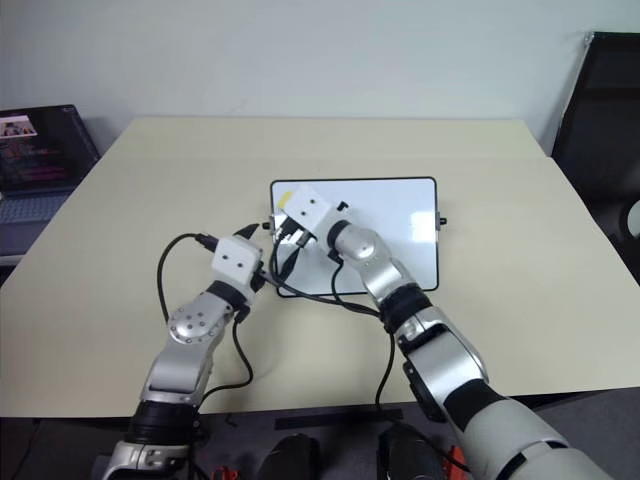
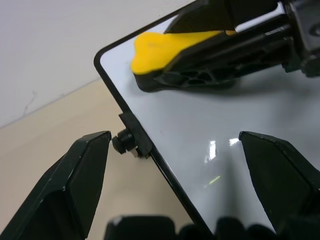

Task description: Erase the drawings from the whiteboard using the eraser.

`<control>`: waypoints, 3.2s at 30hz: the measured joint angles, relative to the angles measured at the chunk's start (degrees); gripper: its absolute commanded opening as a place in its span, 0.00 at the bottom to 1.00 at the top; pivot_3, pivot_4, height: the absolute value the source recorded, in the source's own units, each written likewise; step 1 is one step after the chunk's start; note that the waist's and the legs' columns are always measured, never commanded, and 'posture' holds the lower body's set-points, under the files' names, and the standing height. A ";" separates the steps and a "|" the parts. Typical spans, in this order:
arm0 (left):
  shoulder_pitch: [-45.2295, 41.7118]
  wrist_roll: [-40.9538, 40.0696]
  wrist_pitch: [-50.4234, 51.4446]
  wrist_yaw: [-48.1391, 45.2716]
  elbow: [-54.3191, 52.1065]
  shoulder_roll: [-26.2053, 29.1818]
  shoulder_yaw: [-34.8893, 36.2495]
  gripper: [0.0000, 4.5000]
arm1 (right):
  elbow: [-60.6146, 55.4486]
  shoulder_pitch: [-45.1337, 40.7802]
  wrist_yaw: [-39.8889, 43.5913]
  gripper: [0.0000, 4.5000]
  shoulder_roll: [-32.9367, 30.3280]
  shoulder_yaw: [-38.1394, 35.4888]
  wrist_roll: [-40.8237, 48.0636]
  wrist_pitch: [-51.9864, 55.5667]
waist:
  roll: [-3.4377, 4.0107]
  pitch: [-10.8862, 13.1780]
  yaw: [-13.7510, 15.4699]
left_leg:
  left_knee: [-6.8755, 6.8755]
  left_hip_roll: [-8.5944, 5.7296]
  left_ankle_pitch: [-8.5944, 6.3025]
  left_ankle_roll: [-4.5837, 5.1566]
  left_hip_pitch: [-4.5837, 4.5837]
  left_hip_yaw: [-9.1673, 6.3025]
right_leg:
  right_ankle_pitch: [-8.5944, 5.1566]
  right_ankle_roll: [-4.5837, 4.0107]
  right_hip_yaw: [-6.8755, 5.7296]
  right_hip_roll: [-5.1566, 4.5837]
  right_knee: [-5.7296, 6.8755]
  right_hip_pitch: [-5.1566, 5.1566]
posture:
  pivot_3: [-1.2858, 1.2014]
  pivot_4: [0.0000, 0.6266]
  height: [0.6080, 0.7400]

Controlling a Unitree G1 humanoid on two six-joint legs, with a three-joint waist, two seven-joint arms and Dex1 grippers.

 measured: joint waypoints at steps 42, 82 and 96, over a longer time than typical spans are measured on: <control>-0.66 -4.68 -2.68 -5.44 0.18 -0.52 -1.14 1.00 | -40.16 27.20 8.44 0.26 -12.76 -7.42 11.10 13.62 | -0.03 0.01 -0.05 | -0.03 -0.04 0.03 0.04 -0.15 -0.01 | 0.01 0.04 -0.01 0.01 -0.14 -0.05 | 0.52 0.24 1.00; -10.12 -17.43 -2.59 -45.79 10.96 -1.98 -17.86 1.00 | -63.19 46.55 -0.47 0.26 -25.35 -31.82 23.46 56.96 | -0.01 0.05 -0.33 | -0.12 -0.09 0.01 0.05 -0.09 0.07 | -0.01 0.05 0.07 0.30 -0.29 -0.04 | 0.52 0.24 1.00; -9.30 -16.97 -2.71 -45.02 10.95 -1.46 -17.86 1.00 | -59.94 46.02 -1.15 0.47 -24.71 -30.02 23.20 54.02 | -0.01 0.05 -0.32 | -0.12 -0.09 0.01 0.05 -0.09 0.07 | -0.01 0.05 0.08 0.30 -0.28 -0.03 | 0.52 0.24 1.00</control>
